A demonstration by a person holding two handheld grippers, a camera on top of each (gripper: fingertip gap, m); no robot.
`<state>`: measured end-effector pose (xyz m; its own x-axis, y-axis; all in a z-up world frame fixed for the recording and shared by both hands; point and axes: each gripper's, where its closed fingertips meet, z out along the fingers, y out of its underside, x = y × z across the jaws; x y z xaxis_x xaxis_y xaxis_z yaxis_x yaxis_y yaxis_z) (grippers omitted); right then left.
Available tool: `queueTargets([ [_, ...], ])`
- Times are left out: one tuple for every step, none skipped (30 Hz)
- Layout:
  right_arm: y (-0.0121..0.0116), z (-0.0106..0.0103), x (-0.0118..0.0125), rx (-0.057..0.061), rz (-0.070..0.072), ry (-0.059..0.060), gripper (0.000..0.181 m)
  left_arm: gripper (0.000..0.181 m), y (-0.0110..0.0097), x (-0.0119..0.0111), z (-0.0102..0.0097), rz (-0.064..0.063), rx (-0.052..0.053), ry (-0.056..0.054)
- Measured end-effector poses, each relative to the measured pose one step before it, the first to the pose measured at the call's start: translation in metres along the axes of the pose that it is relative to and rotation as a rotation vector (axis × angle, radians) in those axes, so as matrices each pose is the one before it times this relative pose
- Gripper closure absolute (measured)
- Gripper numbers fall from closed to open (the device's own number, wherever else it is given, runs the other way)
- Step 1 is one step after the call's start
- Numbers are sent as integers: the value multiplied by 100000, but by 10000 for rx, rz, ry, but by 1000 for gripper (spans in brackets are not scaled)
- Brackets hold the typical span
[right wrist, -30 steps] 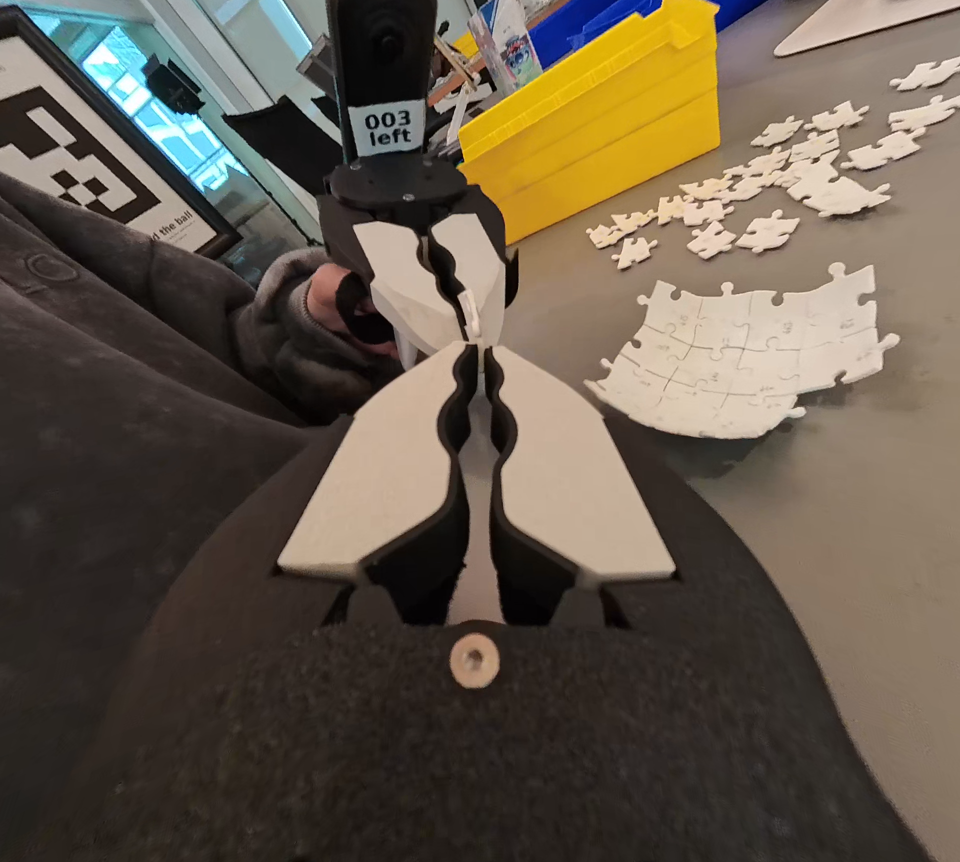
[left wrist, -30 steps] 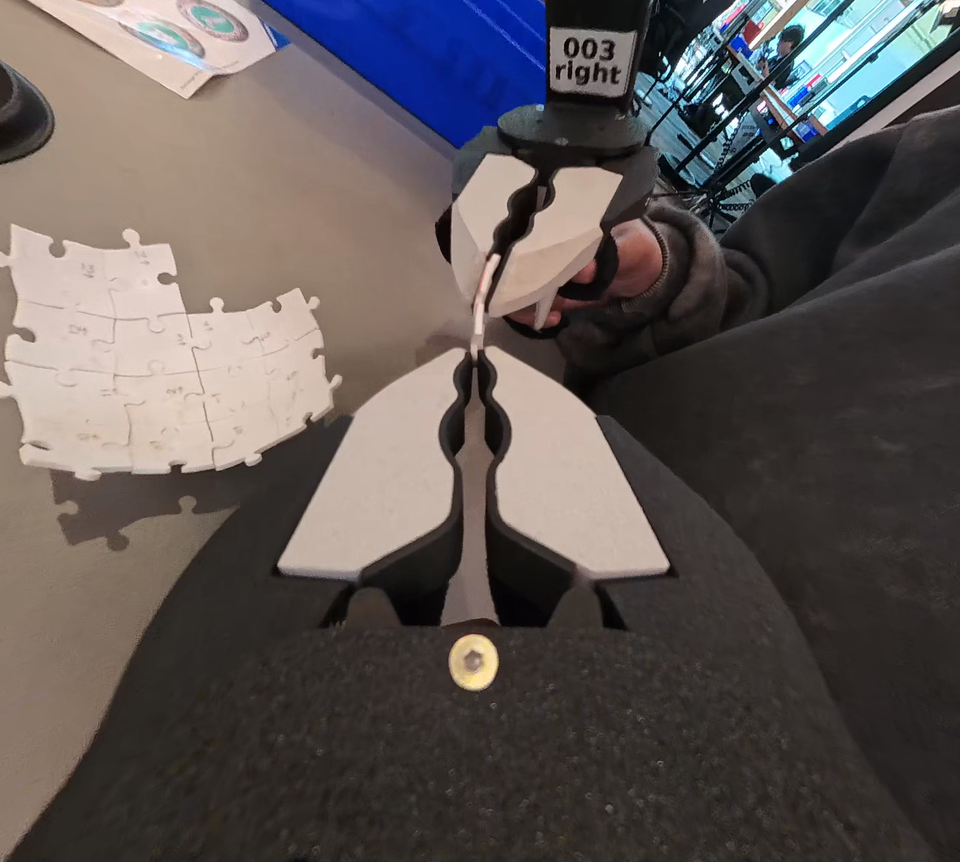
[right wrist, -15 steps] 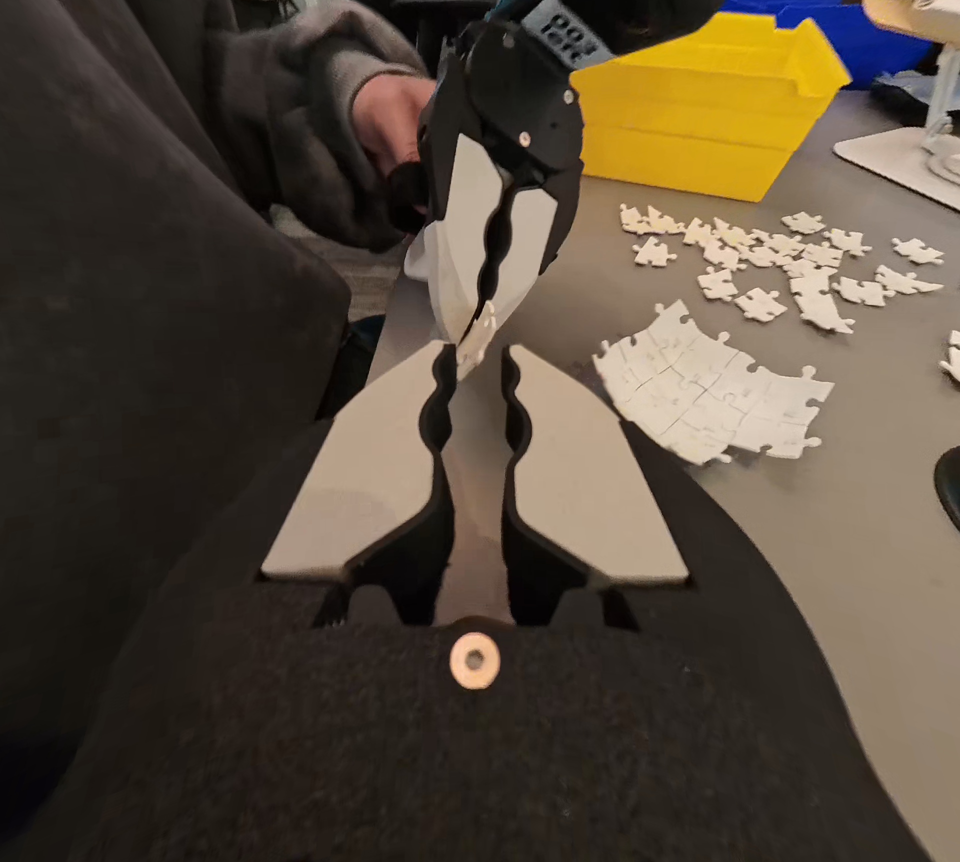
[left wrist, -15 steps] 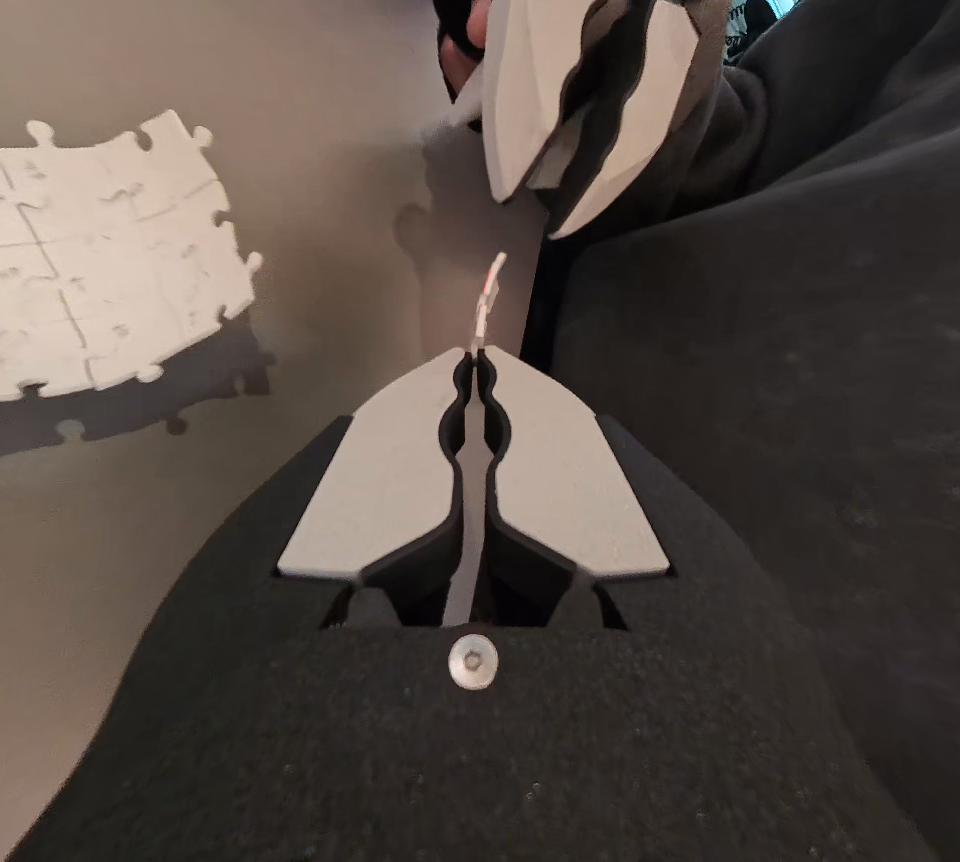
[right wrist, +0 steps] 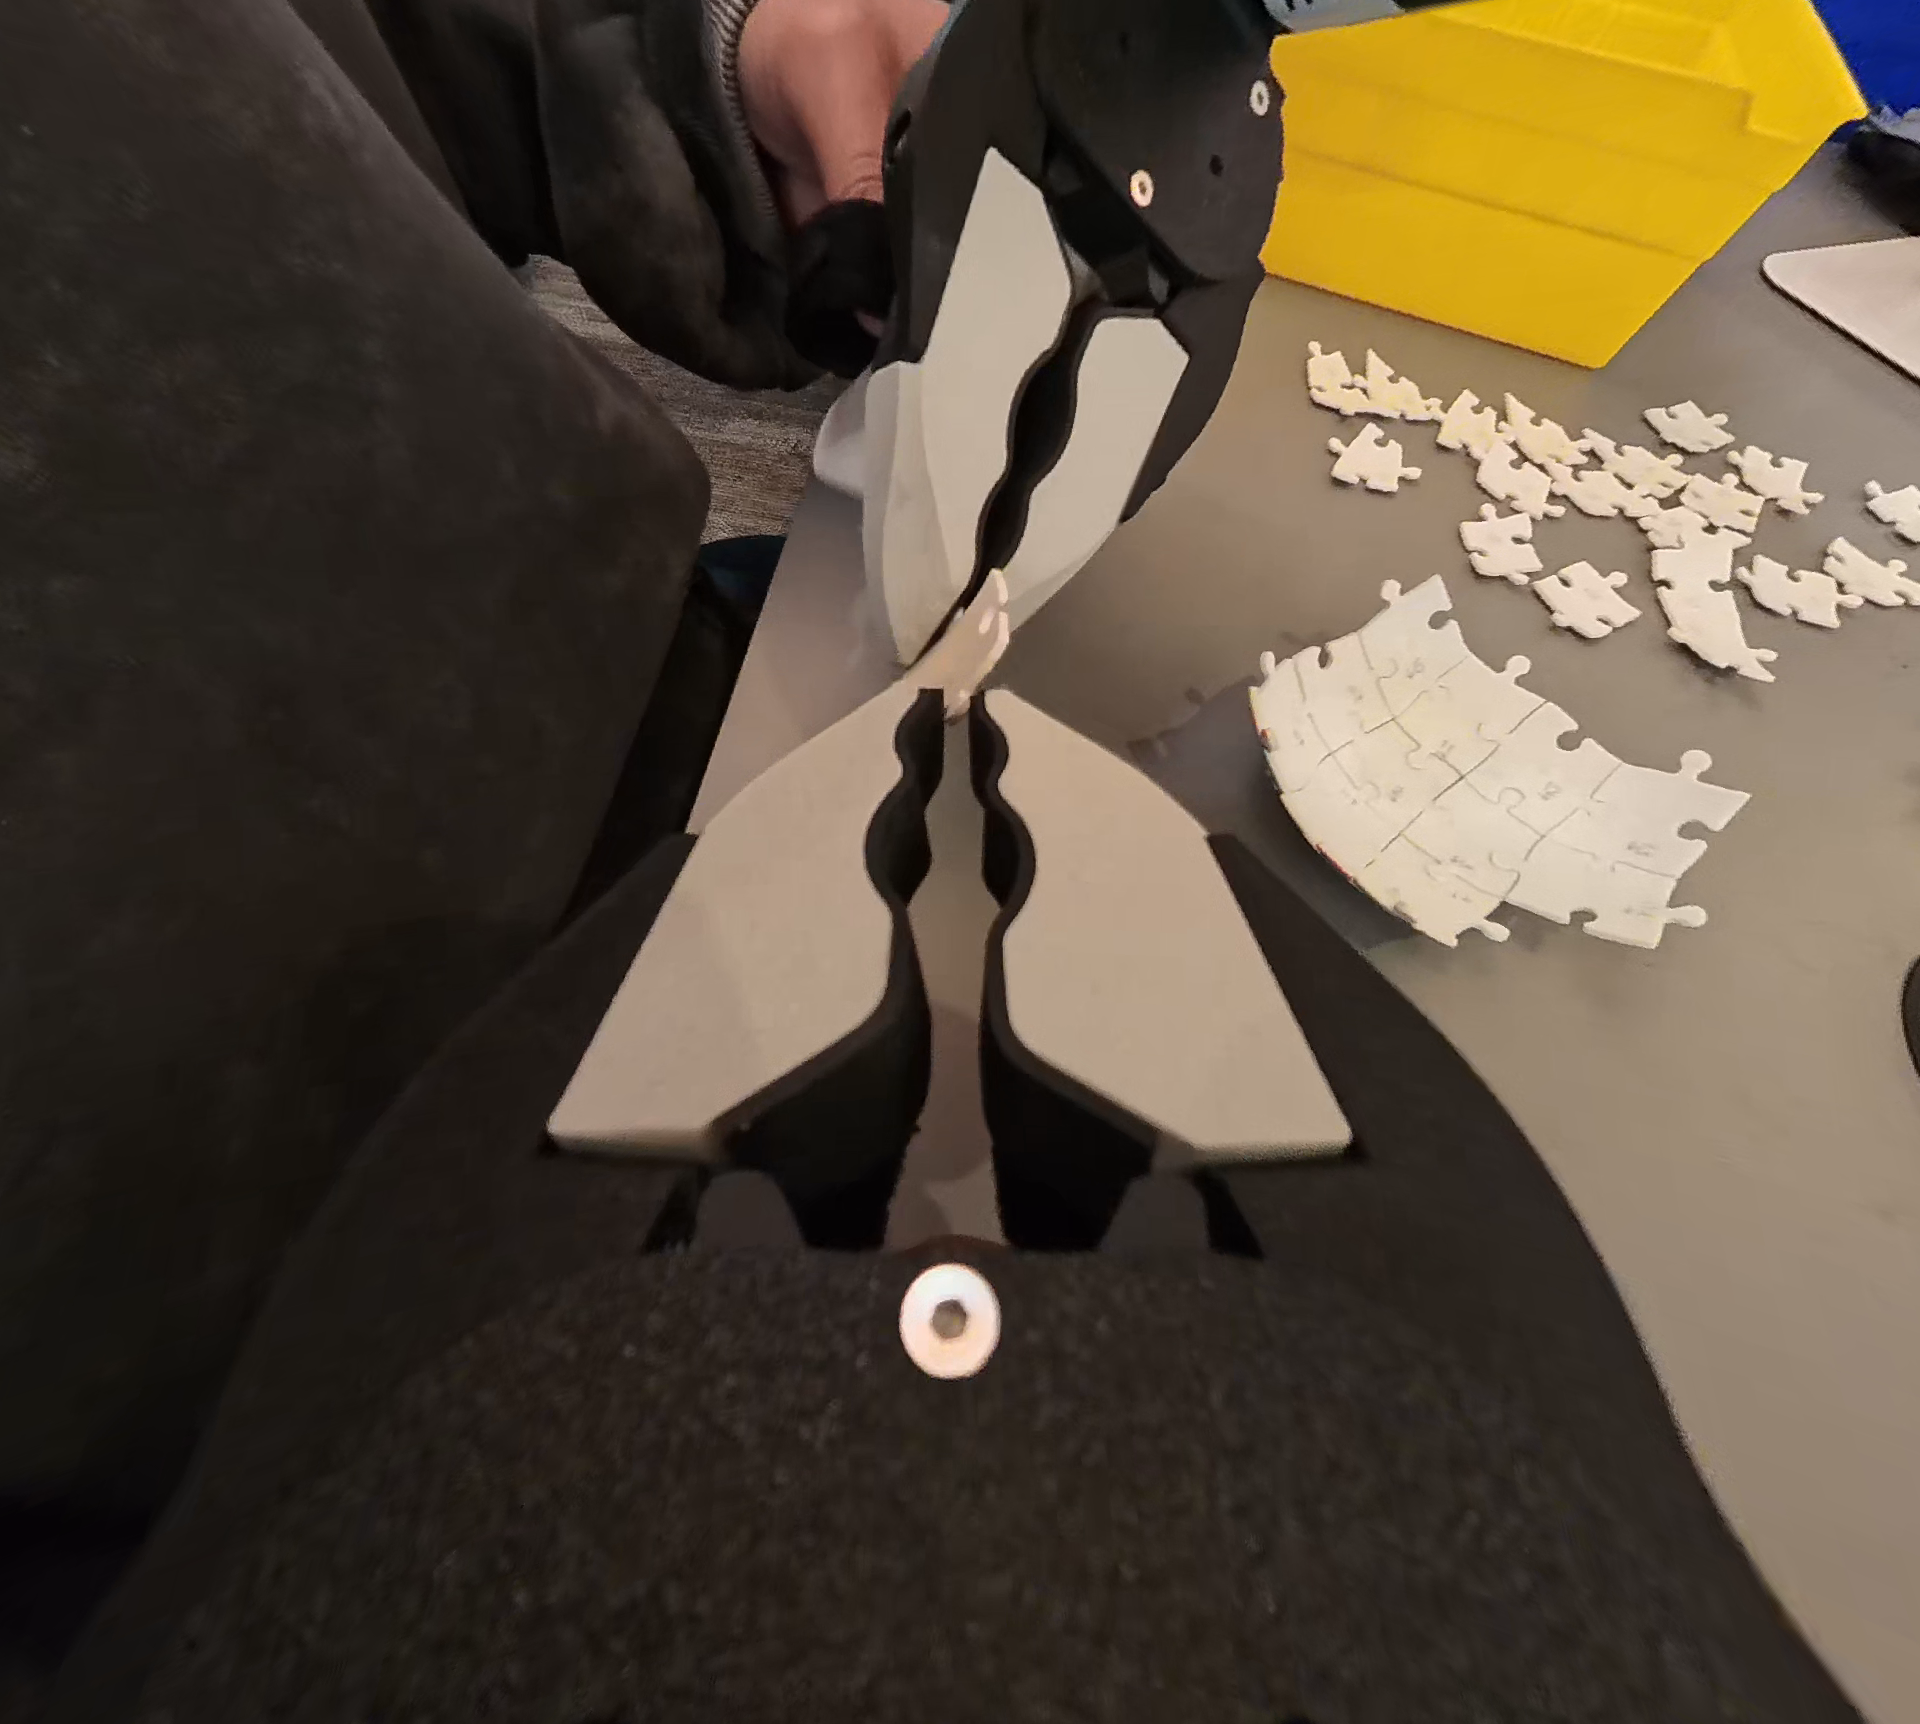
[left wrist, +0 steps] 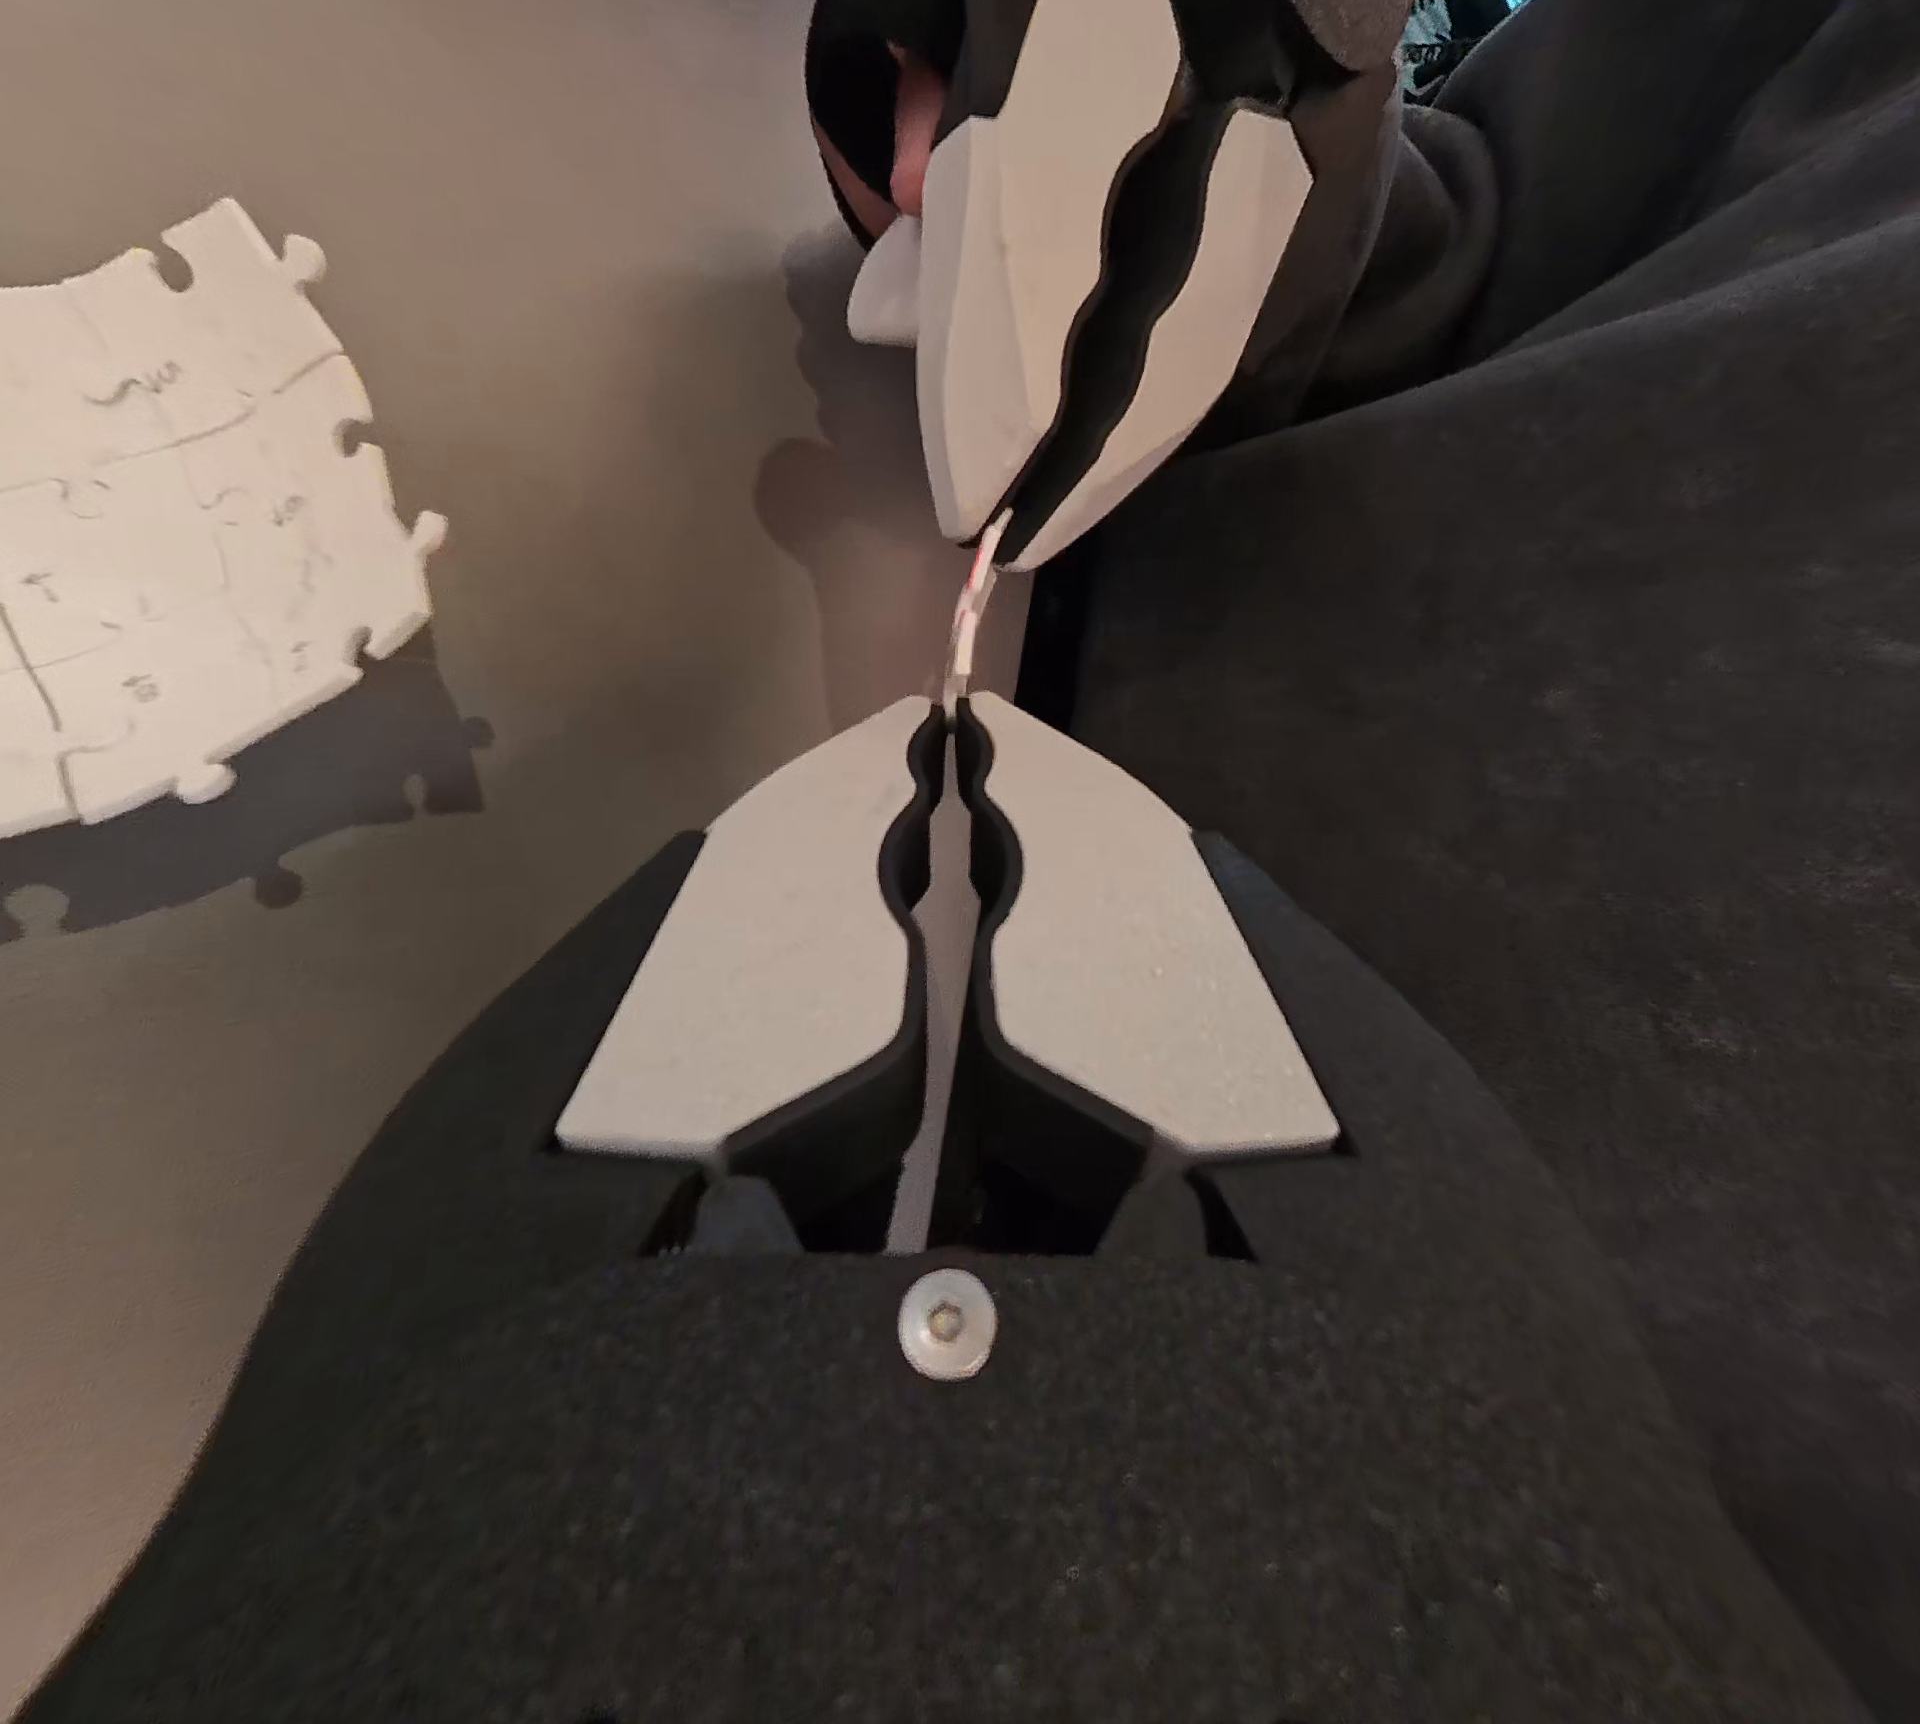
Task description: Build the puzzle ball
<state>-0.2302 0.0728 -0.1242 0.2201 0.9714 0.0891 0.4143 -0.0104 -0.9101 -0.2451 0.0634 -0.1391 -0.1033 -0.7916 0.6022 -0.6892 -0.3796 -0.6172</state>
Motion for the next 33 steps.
queueTargets([
  [20,-42,157,26,99,52,177,180,-153,-91,-50,48,90,-71],
  [-16,-47,173,36,140,29,177,180,-153,-92,-63,103,84,-95],
  [33,-59,290,-27,203,89,177,179,-231,-172,-94,159,121,-186],
  [-5,-106,485,-2,232,218,179,176,-266,-267,-171,175,139,-265],
  [-30,-183,607,20,210,275,179,168,-265,-438,-264,188,139,-375],
  [-43,-244,685,38,265,290,179,160,-352,-757,-390,208,198,-557],
  [-80,-283,836,87,313,357,179,152,-451,-1054,-495,218,278,-719],
  [-45,-285,1066,52,387,465,179,147,-469,-1042,-553,207,292,-664],
  [-1,-246,1189,-2,466,515,179,147,-501,-1076,-608,176,277,-611],
  [2,-189,1362,-10,592,607,179,147,-581,-1291,-653,123,291,-662],
  [76,-59,1285,-88,777,525,179,147,-659,-1407,-633,61,298,-618],
  [70,70,1094,-111,826,407,179,147,-699,-1517,-596,-56,288,-575],
  [-97,139,1056,25,678,440,179,147,-647,-1554,-450,-188,222,-478],
  [-115,249,980,76,600,428,179,147,-419,-1405,-201,-297,67,-283],
  [44,417,612,-86,692,182,179,147,-96,-1180,67,-337,-141,-84],
  [141,528,275,-220,715,-13,179,147,181,-1153,287,-334,-294,-66],
  [100,538,367,-137,567,93,179,148,297,-1006,444,-288,-305,-24],
  [59,541,217,-48,274,28,179,150,358,-662,578,-256,-285,111],
  [226,521,422,-165,189,180,179,154,455,-306,614,-258,-318,248],
  [275,463,423,-212,177,201,179,158,372,43,568,-238,-262,383],
  [109,368,321,-70,167,125,179,159,228,247,486,-218,-127,413],
  [103,290,323,-60,251,131,179,159,140,240,402,-210,-53,337],
  [68,201,365,-73,231,148,179,159,175,190,329,-200,-45,259],
  [-28,135,360,-1,162,155,179,159,236,237,292,-174,-60,268],
  [22,134,314,-51,199,109,179,159,250,266,256,-162,-56,252],
  [75,153,158,-101,197,2,179,159,215,217,200,-147,-11,190],
  [88,163,128,-101,207,-14,179,159,179,253,135,-116,20,177],
  [46,120,232,-37,155,67,179,159,148,268,68,-98,27,151],
  [45,129,170,-47,100,40,179,160,125,233,13,-73,33,102],
  [19,126,65,-51,80,-19,179,160,68,132,-40,-48,64,27],
  [-91,83,-38,14,71,-83,179,160,-58,57,-113,-36,150,-39],
  [-139,17,-61,11,83,-91,179,161,-100,48,-131,-48,172,-21],
  [-195,-59,-57,9,83,-86,179,160,-7,76,-73,-74,84,49],
])
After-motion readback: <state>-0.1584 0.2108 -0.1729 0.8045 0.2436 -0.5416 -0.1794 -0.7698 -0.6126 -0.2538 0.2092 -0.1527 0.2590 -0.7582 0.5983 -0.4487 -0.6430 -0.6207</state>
